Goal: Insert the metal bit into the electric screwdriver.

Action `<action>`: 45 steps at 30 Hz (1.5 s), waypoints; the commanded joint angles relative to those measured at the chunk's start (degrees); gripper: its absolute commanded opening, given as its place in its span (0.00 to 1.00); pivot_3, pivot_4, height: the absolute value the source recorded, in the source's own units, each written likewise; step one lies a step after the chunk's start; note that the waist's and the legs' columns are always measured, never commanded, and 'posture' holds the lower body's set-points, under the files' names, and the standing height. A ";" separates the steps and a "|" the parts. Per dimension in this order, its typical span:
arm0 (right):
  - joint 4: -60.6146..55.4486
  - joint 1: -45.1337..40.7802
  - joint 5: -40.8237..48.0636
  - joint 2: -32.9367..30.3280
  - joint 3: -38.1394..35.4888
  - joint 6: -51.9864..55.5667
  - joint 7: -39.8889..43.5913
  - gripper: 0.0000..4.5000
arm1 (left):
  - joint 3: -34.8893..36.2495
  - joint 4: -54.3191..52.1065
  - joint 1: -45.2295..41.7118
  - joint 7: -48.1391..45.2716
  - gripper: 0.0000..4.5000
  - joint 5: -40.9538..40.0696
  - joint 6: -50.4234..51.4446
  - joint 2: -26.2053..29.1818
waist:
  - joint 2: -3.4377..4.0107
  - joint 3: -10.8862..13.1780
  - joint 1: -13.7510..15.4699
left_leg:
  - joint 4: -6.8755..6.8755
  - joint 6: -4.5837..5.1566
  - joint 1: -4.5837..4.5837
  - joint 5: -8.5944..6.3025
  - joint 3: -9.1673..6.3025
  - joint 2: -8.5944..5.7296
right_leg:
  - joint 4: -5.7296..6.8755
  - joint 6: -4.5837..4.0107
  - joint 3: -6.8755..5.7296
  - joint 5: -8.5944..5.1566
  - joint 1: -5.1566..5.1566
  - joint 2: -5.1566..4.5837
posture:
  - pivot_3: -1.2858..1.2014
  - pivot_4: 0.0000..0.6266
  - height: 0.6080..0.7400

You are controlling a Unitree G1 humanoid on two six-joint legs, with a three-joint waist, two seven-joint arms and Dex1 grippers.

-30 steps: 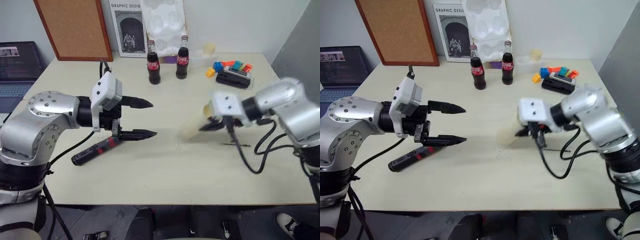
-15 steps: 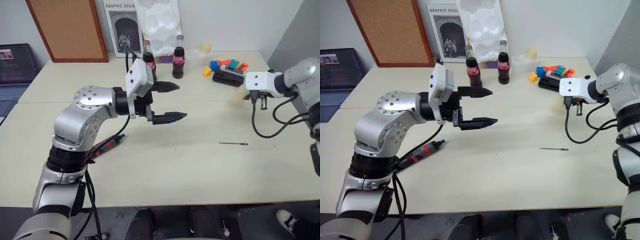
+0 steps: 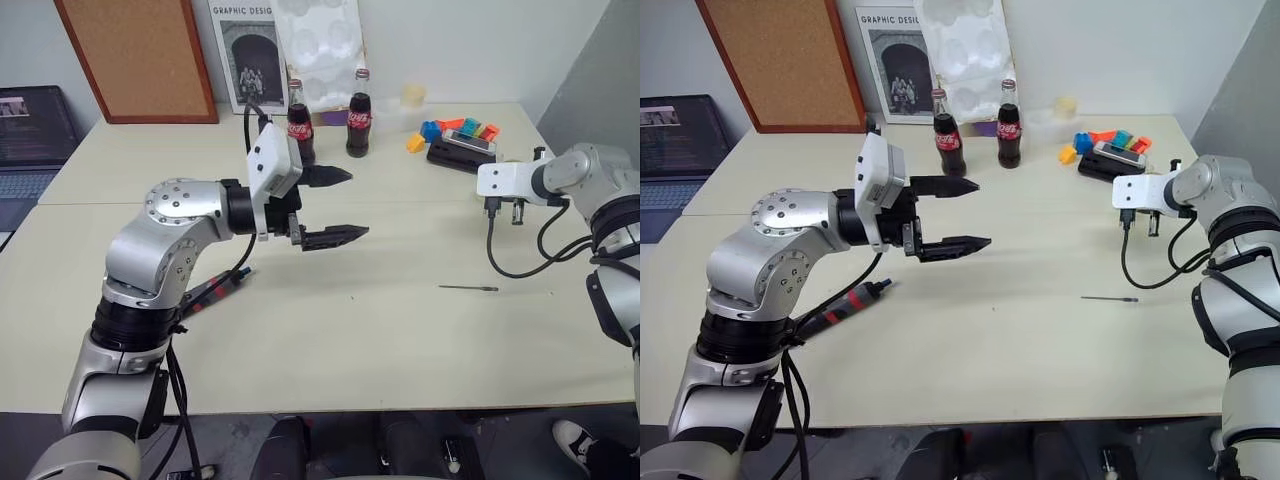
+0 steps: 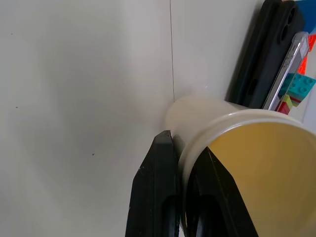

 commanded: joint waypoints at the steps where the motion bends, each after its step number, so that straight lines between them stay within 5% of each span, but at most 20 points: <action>1: 0.34 -2.56 -0.20 -0.65 -1.92 -0.69 -0.45 0.14 | 1.93 -1.83 -0.39 0.59 1.00 -0.32 -0.29 0.39 | 0.00 0.00 -0.04 | 0.00 0.00 0.00 0.00 0.00 0.00 | 0.01 0.00 0.01 0.00 0.00 0.00 | 0.52 0.24 1.00; 19: -0.22 -4.58 -1.36 -2.14 -5.23 -2.43 -14.69 0.99 | 1.17 -0.11 -2.08 0.28 1.00 0.08 -0.70 -0.95 | 0.00 0.00 -0.07 | 0.00 0.00 0.01 0.00 0.04 0.00 | 0.02 0.00 0.04 0.00 0.00 0.00 | 0.52 0.24 1.00; 28: -1.78 -3.96 3.89 -2.10 -12.22 -3.89 -15.24 0.99 | 1.43 -0.11 -1.87 0.19 1.00 0.20 -0.55 -0.78 | 0.00 0.00 -0.07 | 0.00 0.00 0.01 0.00 0.07 0.00 | 0.01 0.00 0.08 0.00 0.00 0.00 | 0.52 0.24 1.00; 34: -12.51 2.95 18.60 -0.98 -22.03 -0.88 4.20 0.99 | 2.97 -0.20 0.23 1.01 1.00 0.43 0.82 1.48 | 0.00 0.00 -0.14 | 0.01 0.01 0.04 -0.01 0.10 0.02 | 0.00 0.02 0.09 0.01 0.04 0.02 | 0.52 0.24 1.00; 39: -56.51 24.38 40.09 -0.58 -27.94 33.40 18.28 0.99 | 4.07 2.76 3.80 3.54 1.00 2.01 1.24 2.01 | 0.01 -0.02 0.13 | 0.10 0.03 0.06 -0.02 0.00 0.04 | 0.08 0.05 0.03 0.03 0.11 0.02 | 0.52 0.24 1.00; 45: -92.08 39.51 59.53 3.02 -35.40 67.29 8.50 0.99 | 0.50 6.66 5.76 -1.70 1.00 8.91 0.97 12.33 | 0.07 0.03 0.12 | 0.17 0.03 -0.05 -0.01 -0.33 0.02 | 0.50 0.04 -0.17 0.00 -0.07 0.01 | 0.52 0.24 1.00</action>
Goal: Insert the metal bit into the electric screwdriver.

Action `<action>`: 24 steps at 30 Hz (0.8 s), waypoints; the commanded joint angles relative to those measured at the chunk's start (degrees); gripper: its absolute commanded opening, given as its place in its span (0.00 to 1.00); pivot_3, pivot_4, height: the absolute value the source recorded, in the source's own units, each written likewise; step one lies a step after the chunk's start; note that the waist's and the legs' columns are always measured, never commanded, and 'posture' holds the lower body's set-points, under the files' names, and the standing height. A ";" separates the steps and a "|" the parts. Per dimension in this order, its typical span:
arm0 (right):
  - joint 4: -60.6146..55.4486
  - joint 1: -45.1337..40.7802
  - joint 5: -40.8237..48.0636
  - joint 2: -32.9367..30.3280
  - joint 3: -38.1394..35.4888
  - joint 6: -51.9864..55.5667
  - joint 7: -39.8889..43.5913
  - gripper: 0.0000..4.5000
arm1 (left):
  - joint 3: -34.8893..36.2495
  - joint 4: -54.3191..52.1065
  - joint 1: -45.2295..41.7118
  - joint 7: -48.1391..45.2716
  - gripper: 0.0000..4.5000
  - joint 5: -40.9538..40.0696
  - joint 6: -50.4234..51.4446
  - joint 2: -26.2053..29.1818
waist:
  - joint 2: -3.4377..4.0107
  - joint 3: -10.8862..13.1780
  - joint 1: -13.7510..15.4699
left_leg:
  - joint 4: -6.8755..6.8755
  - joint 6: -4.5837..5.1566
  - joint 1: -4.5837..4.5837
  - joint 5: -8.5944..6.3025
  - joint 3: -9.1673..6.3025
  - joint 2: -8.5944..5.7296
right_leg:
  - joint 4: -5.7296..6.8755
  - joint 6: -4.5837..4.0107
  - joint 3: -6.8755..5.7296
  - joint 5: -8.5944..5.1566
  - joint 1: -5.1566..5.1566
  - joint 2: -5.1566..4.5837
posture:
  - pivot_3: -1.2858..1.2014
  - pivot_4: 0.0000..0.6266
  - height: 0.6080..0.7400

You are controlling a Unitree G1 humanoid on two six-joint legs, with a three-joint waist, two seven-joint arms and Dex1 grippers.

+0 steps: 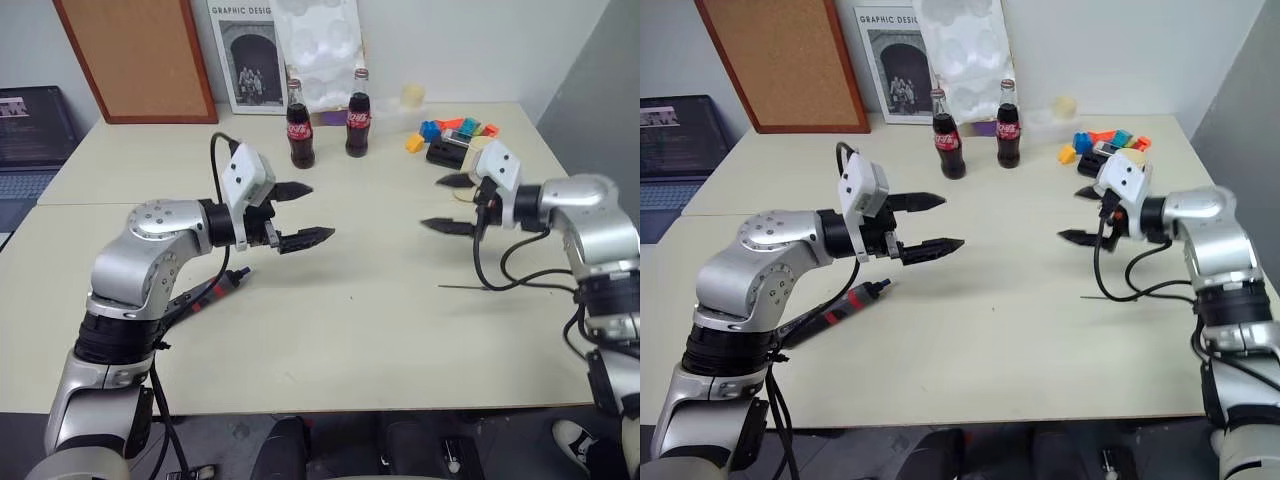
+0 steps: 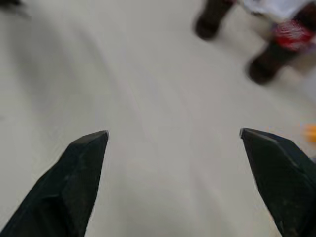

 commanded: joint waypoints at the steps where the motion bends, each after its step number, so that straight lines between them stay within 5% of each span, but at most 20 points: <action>1: -20.72 5.77 10.41 2.82 -6.08 15.91 -8.92 0.99 | -3.11 4.04 -2.86 -4.65 1.00 6.68 0.98 9.11 | 0.00 0.00 0.05 | 0.00 0.00 0.03 0.00 -0.03 -0.01 | 0.06 -0.01 -0.05 -0.02 0.01 0.01 | 0.52 0.24 1.00; 8: -36.93 14.41 13.89 17.26 -5.47 24.58 -28.43 0.99 | -11.76 14.05 -12.93 -16.21 1.00 13.32 7.11 19.36 | -0.10 -0.05 0.35 | 0.06 0.14 0.13 0.14 -0.27 -0.03 | 0.28 0.02 -0.27 -0.24 0.12 0.07 | 0.52 0.24 1.00; 15: -40.93 19.17 8.60 26.25 2.04 21.67 -41.40 0.99 | -22.22 26.34 -22.89 -24.76 1.00 24.17 5.68 18.92 | -0.12 -0.06 0.33 | 0.05 0.15 0.06 0.15 -0.27 -0.02 | 0.27 0.03 -0.29 -0.26 0.05 0.08 | 0.52 0.24 1.00; 24: -43.23 20.94 7.42 31.55 9.73 19.92 -46.72 0.99 | -25.74 35.13 -24.82 -31.00 1.00 30.68 -0.23 16.68 | -0.12 -0.05 -0.04 | 0.01 0.16 0.03 0.15 -0.30 0.02 | 0.28 0.05 -0.31 -0.31 -0.02 0.09 | 0.52 0.24 1.00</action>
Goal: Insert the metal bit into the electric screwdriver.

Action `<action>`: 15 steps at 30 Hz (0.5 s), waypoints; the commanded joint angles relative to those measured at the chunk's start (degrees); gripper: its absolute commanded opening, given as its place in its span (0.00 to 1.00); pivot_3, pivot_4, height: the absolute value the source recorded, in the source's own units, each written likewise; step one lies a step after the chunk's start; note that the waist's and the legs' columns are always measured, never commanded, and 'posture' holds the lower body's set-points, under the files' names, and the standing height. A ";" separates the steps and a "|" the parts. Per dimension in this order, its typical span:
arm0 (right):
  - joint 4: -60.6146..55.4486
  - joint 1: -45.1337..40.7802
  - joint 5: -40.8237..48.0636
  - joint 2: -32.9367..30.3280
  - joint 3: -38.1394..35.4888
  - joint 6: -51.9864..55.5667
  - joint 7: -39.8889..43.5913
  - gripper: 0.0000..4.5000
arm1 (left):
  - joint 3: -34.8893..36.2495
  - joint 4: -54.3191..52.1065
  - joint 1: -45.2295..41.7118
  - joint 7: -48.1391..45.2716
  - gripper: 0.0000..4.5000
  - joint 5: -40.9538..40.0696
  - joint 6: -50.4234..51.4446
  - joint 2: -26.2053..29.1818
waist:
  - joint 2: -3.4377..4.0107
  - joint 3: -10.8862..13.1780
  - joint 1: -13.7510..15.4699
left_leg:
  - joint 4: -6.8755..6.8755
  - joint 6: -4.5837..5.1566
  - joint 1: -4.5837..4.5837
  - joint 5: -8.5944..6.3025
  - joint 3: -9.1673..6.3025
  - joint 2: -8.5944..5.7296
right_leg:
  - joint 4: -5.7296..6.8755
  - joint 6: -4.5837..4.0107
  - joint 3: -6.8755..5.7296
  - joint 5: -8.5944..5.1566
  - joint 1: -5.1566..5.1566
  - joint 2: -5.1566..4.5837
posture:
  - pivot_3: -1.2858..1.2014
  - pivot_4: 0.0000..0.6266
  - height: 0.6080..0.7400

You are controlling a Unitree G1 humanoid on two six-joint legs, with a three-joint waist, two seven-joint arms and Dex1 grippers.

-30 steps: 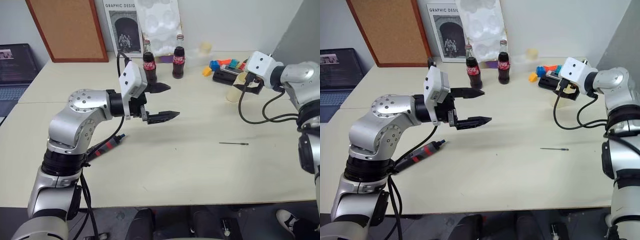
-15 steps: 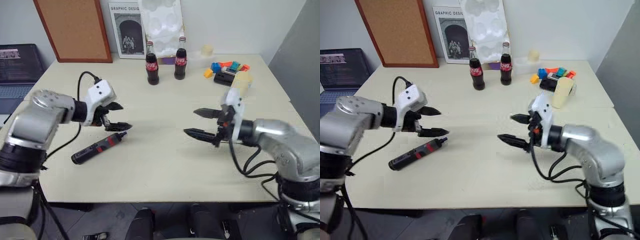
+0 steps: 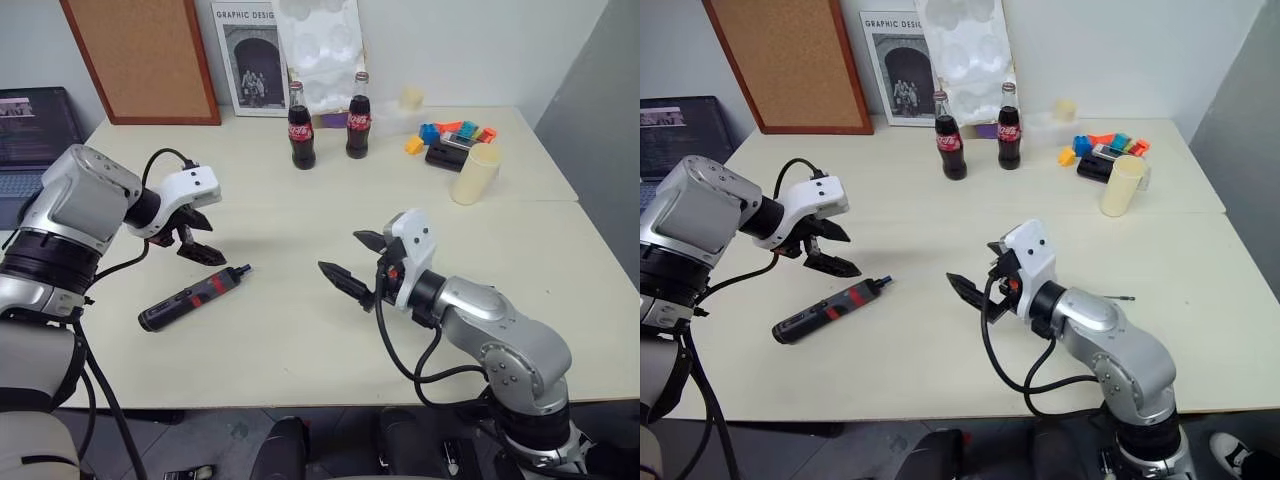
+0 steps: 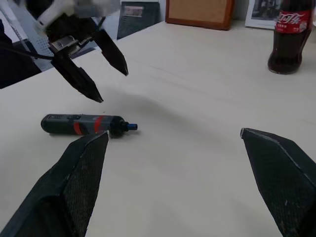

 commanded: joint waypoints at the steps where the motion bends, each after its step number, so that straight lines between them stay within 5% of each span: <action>1: -2.76 -0.20 0.35 1.37 1.71 -1.33 -1.46 0.99 | 0.48 0.72 -0.70 -3.22 1.00 1.84 -1.71 0.20 | 0.00 0.00 0.01 | 0.00 0.00 0.00 0.00 -0.02 0.00 | 0.01 0.00 -0.02 0.00 0.00 0.00 | 0.52 0.24 1.00; 15: -3.39 3.61 10.44 -11.29 1.34 -2.03 12.47 0.99 | 0.93 -2.21 6.08 -2.41 1.00 6.12 -2.37 -1.81 | -0.02 0.00 0.13 | 0.01 0.01 -0.01 0.00 -0.13 0.00 | 0.00 0.00 -0.08 0.00 0.04 -0.01 | 0.52 0.24 1.00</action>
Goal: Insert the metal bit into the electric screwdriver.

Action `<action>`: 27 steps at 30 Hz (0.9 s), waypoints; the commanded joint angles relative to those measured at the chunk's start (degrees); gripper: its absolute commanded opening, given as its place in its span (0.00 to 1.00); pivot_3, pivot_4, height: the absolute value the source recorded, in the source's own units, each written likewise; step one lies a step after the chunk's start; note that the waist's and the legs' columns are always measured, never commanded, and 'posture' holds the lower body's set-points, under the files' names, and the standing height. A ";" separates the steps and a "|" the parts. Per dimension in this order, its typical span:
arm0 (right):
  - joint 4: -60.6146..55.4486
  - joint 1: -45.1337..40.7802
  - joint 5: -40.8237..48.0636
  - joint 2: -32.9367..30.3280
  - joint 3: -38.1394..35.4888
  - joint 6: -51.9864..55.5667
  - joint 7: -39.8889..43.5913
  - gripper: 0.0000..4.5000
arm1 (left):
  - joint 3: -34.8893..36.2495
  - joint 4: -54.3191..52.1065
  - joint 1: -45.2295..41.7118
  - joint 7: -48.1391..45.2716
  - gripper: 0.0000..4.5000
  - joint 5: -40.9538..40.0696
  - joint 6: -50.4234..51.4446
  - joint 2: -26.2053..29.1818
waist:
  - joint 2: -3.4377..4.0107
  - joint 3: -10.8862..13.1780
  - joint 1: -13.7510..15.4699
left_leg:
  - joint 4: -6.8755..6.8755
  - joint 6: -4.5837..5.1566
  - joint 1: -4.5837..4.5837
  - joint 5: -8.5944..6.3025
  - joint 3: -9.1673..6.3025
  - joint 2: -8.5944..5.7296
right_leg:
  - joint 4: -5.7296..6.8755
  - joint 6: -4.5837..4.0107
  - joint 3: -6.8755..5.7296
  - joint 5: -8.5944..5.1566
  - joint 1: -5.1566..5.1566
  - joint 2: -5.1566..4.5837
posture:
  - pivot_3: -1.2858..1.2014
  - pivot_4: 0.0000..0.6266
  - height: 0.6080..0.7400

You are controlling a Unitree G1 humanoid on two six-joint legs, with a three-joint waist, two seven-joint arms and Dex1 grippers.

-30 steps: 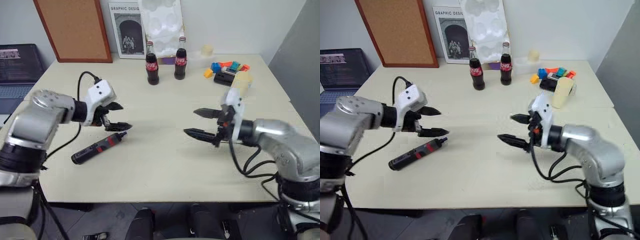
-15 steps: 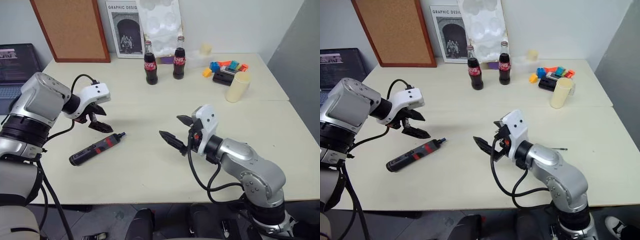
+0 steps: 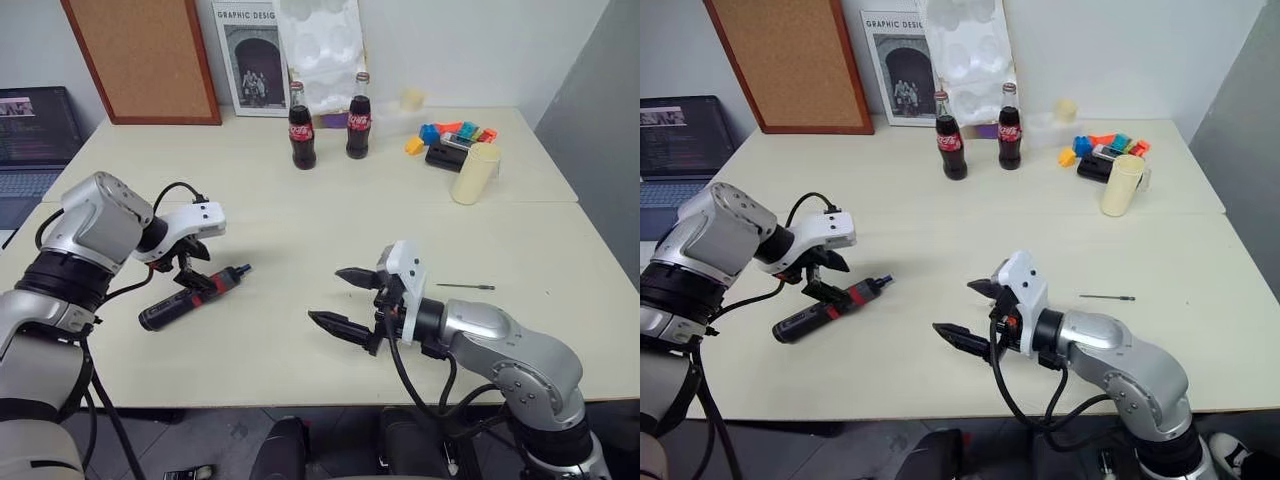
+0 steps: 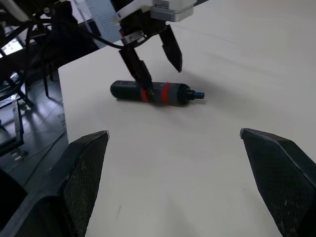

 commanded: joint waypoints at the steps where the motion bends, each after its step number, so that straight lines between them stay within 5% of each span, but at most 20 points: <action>1: -1.69 -0.51 0.76 -2.89 0.40 -2.18 2.98 0.99 | 1.32 -0.52 1.20 1.64 1.00 1.46 -1.27 -0.41 | 0.00 0.00 -0.02 | 0.00 0.00 0.01 0.00 0.00 0.00 | 0.00 0.00 0.00 0.00 0.01 0.00 | 0.52 0.24 1.00; 10: 0.84 -0.83 -3.08 -8.54 2.88 -6.49 5.97 0.99 | 2.03 -0.17 4.22 4.36 1.00 2.21 -1.88 -1.63 | -0.01 0.01 0.00 | 0.00 0.00 -0.01 0.00 0.00 -0.01 | -0.05 0.00 -0.01 -0.01 0.01 0.00 | 0.52 0.24 1.00; 27: 1.22 -1.68 -4.06 -7.59 4.29 -6.69 4.78 0.99 | 1.97 8.62 1.10 10.08 1.00 5.38 -5.93 -8.82 | -0.02 -0.01 1.36 | 0.02 0.04 0.07 0.03 -0.14 -0.04 | 0.03 0.00 -0.10 0.01 0.12 -0.01 | 0.52 0.24 1.00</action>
